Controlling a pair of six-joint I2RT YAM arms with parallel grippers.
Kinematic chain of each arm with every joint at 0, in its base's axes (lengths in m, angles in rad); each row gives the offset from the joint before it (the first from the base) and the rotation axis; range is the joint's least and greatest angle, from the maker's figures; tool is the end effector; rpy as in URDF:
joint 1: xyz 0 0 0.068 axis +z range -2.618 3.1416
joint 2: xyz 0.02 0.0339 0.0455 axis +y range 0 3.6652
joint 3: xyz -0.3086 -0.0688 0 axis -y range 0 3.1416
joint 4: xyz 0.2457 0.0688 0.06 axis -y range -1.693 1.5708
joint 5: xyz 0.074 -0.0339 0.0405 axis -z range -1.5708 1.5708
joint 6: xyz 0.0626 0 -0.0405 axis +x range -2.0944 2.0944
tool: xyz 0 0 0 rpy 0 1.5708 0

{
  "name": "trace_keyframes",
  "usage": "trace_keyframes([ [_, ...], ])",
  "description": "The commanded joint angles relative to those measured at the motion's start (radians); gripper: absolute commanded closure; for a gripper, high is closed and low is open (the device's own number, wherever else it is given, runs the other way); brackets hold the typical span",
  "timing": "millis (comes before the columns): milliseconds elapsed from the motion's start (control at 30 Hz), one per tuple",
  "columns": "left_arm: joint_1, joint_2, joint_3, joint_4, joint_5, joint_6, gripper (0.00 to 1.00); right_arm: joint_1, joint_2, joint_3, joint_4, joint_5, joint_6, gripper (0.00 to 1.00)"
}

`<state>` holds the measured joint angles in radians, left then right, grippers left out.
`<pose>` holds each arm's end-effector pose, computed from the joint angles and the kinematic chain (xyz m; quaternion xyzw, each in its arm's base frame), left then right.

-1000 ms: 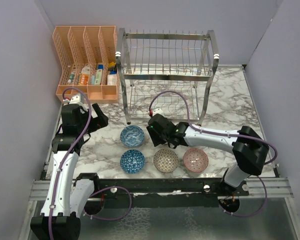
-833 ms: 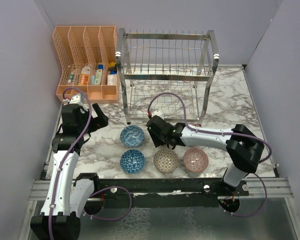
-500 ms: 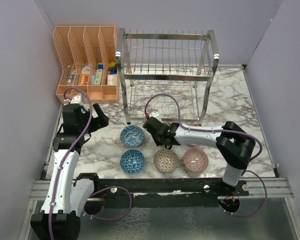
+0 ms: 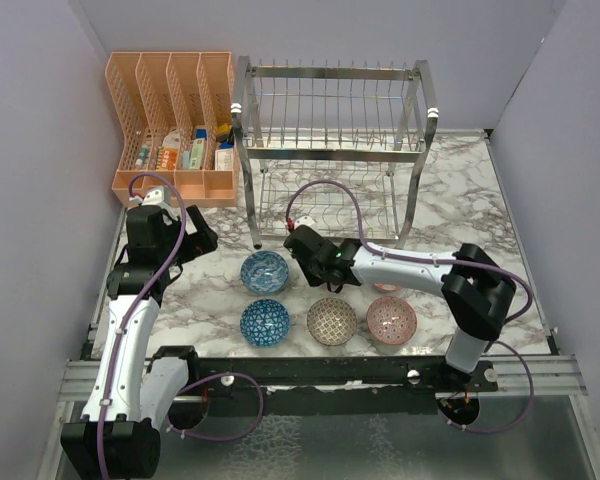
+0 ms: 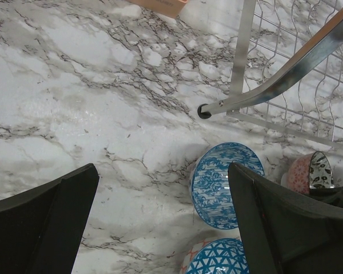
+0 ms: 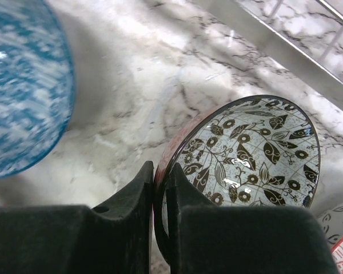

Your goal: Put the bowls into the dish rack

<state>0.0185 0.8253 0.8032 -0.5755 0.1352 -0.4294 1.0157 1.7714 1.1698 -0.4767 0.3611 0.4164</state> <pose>0.1702 -0.0053 0.3183 -0.1651 0.8669 -0.1536 0.4446 0.2194 0.3119 0.2095 -0.2398 0.9245 0.0260 0.2952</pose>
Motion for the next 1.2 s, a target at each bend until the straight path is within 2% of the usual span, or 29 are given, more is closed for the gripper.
trace_keyframes([
  [0, 0.006, 0.004, -0.004, 0.025, 0.014, 0.017, 0.01, 0.008, -0.135, 0.026, 0.029, -0.154, -0.036, 0.99],
  [233, 0.006, 0.009, 0.001, 0.028, 0.022, 0.011, 0.01, 0.007, -0.257, -0.012, 0.150, -0.315, -0.043, 0.99],
  [400, 0.006, 0.006, 0.017, 0.023, 0.025, 0.005, 0.01, 0.007, -0.275, -0.035, 0.218, -0.470, -0.023, 0.99],
  [633, 0.006, 0.022, 0.096, 0.009, 0.038, 0.007, 0.01, 0.007, -0.299, -0.102, 0.403, -0.696, 0.063, 0.99],
  [833, 0.005, 0.022, 0.132, 0.006, 0.048, 0.005, 0.01, 0.001, -0.298, -0.123, 0.511, -0.749, 0.127, 0.99],
  [1167, 0.006, 0.020, 0.184, -0.001, 0.061, -0.002, 0.01, -0.064, -0.246, -0.162, 0.675, -0.921, 0.268, 0.99],
])
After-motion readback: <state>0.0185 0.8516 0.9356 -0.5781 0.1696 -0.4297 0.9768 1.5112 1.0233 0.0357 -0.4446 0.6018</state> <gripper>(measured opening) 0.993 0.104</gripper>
